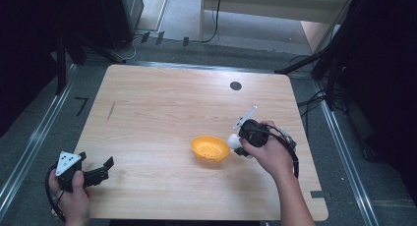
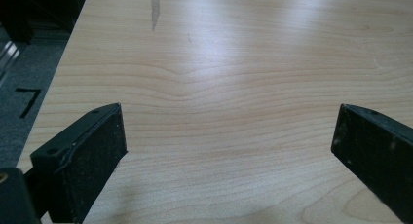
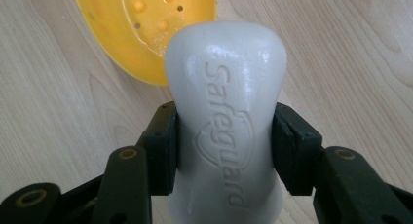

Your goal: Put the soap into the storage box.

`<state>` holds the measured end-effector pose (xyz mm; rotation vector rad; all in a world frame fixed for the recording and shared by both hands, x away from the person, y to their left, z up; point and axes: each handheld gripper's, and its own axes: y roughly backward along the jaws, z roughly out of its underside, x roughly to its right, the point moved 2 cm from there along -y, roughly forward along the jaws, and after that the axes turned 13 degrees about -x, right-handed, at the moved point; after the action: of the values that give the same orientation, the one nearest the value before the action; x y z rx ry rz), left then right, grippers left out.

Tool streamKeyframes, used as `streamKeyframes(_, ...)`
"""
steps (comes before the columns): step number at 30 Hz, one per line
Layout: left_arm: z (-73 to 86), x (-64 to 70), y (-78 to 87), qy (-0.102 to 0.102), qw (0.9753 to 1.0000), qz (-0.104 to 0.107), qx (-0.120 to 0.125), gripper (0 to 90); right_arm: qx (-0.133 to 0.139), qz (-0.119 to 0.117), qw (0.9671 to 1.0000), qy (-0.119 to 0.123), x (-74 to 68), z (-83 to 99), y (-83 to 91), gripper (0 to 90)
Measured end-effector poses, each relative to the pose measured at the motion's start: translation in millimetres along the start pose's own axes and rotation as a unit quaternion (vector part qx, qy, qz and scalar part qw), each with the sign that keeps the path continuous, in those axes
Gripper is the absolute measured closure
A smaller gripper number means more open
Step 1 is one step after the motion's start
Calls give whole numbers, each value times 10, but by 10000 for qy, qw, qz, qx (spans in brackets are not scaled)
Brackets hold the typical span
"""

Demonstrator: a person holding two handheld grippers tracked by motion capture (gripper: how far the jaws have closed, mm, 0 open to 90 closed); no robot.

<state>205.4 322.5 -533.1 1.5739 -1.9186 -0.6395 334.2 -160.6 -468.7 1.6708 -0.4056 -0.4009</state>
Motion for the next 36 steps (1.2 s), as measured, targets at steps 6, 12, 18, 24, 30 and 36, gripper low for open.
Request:
streamKeyframes(6,0,-2,0,8,10000,-1,2,0,18,-23,10000,69,-44,-79,19,509)
streamKeyframes(12,-1,-4,-2,19,10000,7,3,0,-13,-42,9999,103,-82,-150,13,509)
streamKeyframes(18,-1,-3,-2,22,10000,14,0,0,-12,-43,9998,199,-111,-228,20,509)
streamKeyframes(24,0,-7,-1,34,10000,15,-2,0,-28,-46,9997,240,-149,-293,33,509)
streamKeyframes(30,0,4,-2,-21,10000,-28,-5,0,-28,-41,9994,333,-177,-358,34,509)
streamKeyframes(36,0,15,-2,-59,10000,-65,-13,0,-5,-37,9991,418,-197,-425,18,509)
